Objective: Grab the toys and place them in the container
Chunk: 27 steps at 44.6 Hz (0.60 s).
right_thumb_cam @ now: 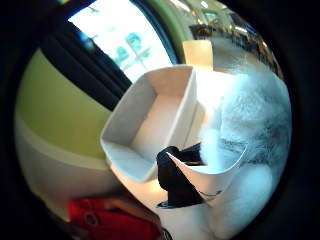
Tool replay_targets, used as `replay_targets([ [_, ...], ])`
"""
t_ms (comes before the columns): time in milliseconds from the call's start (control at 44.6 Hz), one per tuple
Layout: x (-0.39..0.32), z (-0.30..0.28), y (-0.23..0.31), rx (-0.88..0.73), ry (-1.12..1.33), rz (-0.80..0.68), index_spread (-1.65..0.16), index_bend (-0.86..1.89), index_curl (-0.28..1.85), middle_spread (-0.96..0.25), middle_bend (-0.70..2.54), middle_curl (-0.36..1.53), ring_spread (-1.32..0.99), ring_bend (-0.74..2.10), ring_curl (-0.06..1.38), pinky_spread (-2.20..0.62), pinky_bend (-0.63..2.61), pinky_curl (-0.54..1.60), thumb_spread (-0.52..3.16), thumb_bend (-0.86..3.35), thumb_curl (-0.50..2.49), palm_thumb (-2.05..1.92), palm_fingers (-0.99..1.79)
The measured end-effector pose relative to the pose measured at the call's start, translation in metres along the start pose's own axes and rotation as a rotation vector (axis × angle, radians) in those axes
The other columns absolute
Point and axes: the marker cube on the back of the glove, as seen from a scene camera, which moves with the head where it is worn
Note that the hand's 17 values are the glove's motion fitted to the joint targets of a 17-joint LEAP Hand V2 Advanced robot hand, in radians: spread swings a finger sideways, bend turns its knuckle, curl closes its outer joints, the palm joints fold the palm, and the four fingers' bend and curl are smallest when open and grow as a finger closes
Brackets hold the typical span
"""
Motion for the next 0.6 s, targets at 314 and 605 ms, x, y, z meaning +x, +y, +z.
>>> replay_targets([
  [314,-0.088,0.009,-0.081,0.011,0.038,-0.146,-0.35,0.70,0.88,-0.32,1.03,0.64,-0.37,1.17,0.46,-0.42,0.92,0.44,0.59,-0.01,0.89,0.41,1.22],
  [605,-0.167,0.056,-0.097,-0.097,0.096,-0.247,-0.36,0.60,0.89,-0.34,0.96,0.61,-0.36,1.15,0.43,-0.43,0.91,0.42,0.63,-0.02,0.93,0.34,1.13],
])
